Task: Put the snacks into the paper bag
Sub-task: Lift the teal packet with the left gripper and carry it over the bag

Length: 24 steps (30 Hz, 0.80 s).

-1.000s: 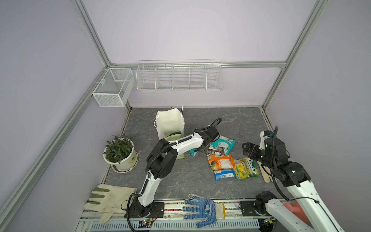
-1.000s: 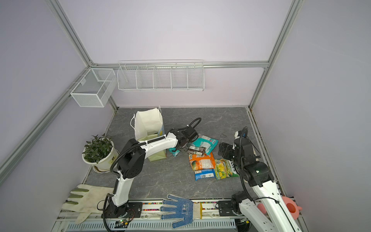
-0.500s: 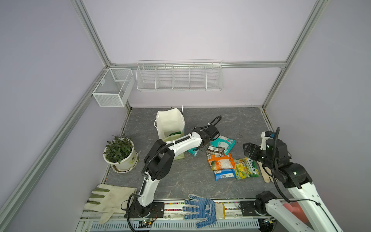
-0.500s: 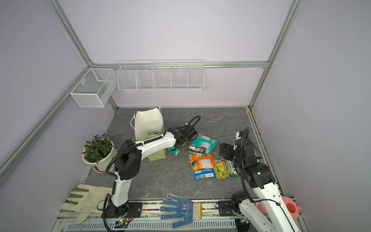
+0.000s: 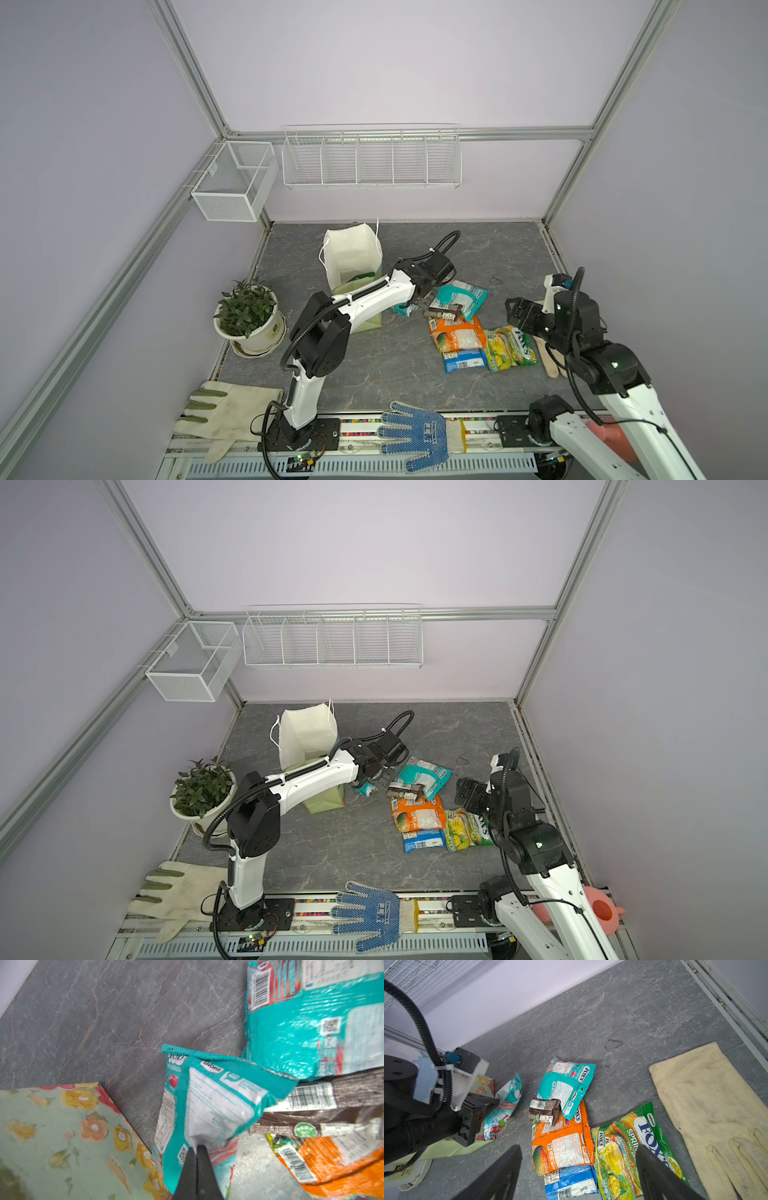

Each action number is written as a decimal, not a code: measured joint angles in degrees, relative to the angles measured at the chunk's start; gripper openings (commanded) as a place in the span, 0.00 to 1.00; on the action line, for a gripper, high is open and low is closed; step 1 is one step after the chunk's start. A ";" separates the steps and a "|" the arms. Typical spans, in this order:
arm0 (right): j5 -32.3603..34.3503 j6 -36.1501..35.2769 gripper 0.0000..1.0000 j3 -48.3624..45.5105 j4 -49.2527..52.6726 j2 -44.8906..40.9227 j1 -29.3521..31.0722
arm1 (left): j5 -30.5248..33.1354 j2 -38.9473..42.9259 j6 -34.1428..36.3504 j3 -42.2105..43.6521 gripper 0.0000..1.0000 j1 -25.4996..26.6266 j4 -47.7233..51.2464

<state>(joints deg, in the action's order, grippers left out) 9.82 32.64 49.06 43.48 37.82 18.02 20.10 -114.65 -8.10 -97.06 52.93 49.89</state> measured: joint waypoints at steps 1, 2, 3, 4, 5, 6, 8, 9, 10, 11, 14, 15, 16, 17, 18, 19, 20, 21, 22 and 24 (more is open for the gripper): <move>0.00 0.00 0.89 -0.09 0.04 -0.13 0.00 | -0.02 0.37 -0.04 -0.26 0.00 0.13 0.09; 0.00 0.04 0.89 -0.17 0.11 -0.17 0.00 | -0.02 0.81 -0.07 -0.48 0.00 0.26 0.15; -0.02 0.13 0.88 -0.24 0.15 -0.22 -0.04 | -0.04 1.33 -0.09 -0.68 0.00 0.37 0.15; 0.00 0.17 0.89 -0.35 0.15 -0.28 -0.04 | -0.02 1.86 -0.20 -0.87 0.00 0.48 0.17; 0.00 0.17 0.88 -0.50 0.17 -0.31 -0.07 | -0.04 2.45 -0.24 -1.03 0.00 0.61 0.17; -0.02 0.20 0.89 -0.61 0.17 -0.31 -0.09 | -0.02 3.02 -0.26 -1.18 0.00 0.72 0.22; -0.02 0.24 0.89 -0.90 0.17 -0.31 -0.17 | -0.04 4.31 -0.31 -1.60 0.00 0.94 0.35; -0.02 0.35 0.89 -1.03 0.17 -0.33 -0.22 | -0.04 4.90 -0.31 -1.75 0.00 1.07 0.42; -0.02 0.39 0.88 -1.14 0.20 -0.33 -0.28 | -0.09 5.68 -0.35 -1.84 0.00 1.20 0.39; -0.02 0.39 0.89 -1.22 0.17 -0.33 -0.31 | -0.24 6.56 -0.42 -1.92 0.00 1.38 0.42; -0.04 0.48 0.88 -1.73 0.15 -0.44 -0.31 | -1.11 8.96 -0.44 -2.51 0.00 1.70 0.57; -0.04 0.57 0.89 -1.90 0.17 -0.46 -0.31 | -1.49 9.64 -0.42 -2.64 0.00 1.77 0.52; -0.04 0.61 0.88 -2.12 0.17 -0.52 -0.31 | -2.19 10.75 -0.35 -2.82 0.00 1.79 0.39; -0.07 0.63 0.88 -2.29 0.15 -0.55 -0.31 | -2.80 11.65 -0.24 -2.82 0.00 1.84 0.17; -0.11 0.66 0.89 -2.45 0.15 -0.55 -0.31 | -3.28 12.46 -0.22 -2.82 0.00 1.84 0.07; -0.24 0.76 0.89 -2.62 0.15 -0.55 -0.31 | -3.89 13.49 -0.20 -2.82 0.00 1.84 -0.13; -0.28 0.85 0.89 -2.80 0.13 -0.55 -0.31 | -4.37 14.43 -0.20 -2.82 0.00 1.84 -0.35; -0.37 0.87 0.88 -2.93 0.13 -0.55 -0.31 | -4.92 15.61 -0.20 -2.82 0.00 1.84 -0.59; -0.48 1.01 0.88 -3.08 0.13 -0.55 -0.33 | -5.25 16.57 -0.20 -2.82 0.00 1.84 -0.83; -0.68 1.09 0.88 -3.34 -0.04 -0.55 -0.33 | -5.97 18.51 -0.20 -2.82 0.00 1.84 -1.51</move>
<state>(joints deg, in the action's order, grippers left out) 9.15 33.74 45.71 43.44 37.28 17.69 14.13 -96.14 -8.29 -99.88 54.76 48.38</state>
